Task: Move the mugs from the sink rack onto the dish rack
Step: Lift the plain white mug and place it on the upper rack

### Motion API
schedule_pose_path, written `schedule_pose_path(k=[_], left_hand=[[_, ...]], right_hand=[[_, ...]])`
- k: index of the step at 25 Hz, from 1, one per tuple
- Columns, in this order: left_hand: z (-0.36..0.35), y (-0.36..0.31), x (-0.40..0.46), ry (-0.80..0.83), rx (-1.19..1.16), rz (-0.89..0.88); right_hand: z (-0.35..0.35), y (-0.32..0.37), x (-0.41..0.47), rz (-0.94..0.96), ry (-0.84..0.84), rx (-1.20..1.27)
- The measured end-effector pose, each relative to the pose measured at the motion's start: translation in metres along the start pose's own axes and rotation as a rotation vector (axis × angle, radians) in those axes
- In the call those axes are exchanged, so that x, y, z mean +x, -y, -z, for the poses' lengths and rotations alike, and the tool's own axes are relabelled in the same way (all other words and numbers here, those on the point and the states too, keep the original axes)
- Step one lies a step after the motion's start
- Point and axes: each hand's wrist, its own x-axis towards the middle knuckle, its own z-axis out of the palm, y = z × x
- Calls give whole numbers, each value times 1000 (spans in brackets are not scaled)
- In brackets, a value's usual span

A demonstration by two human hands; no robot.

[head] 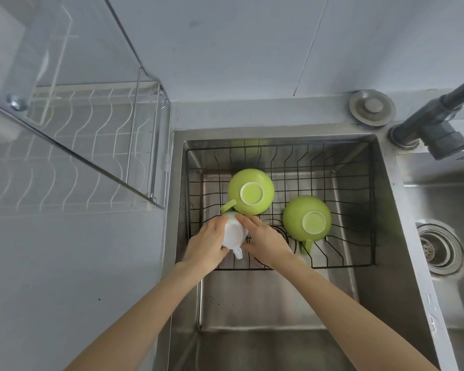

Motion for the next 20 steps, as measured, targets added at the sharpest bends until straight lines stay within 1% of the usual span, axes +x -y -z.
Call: schedule_pose_path(k=[3, 7, 10, 15, 20], left_hand=[[5, -1, -4, -18, -5, -51], [17, -4, -13, -39, -171, -154], [33, -8, -28, -73, -282, -215], [61, -17, -66, -224, -379, -325], [89, -25, -114, -384, -517, -445]], right_hand=[[6, 0, -8, 23, -12, -7], [21, 5, -27, 47, -74, 8], [38, 11, -44, 104, -119, 8], [69, 30, -85, 198, -222, 44], [88, 62, -136, 224, -349, 85]])
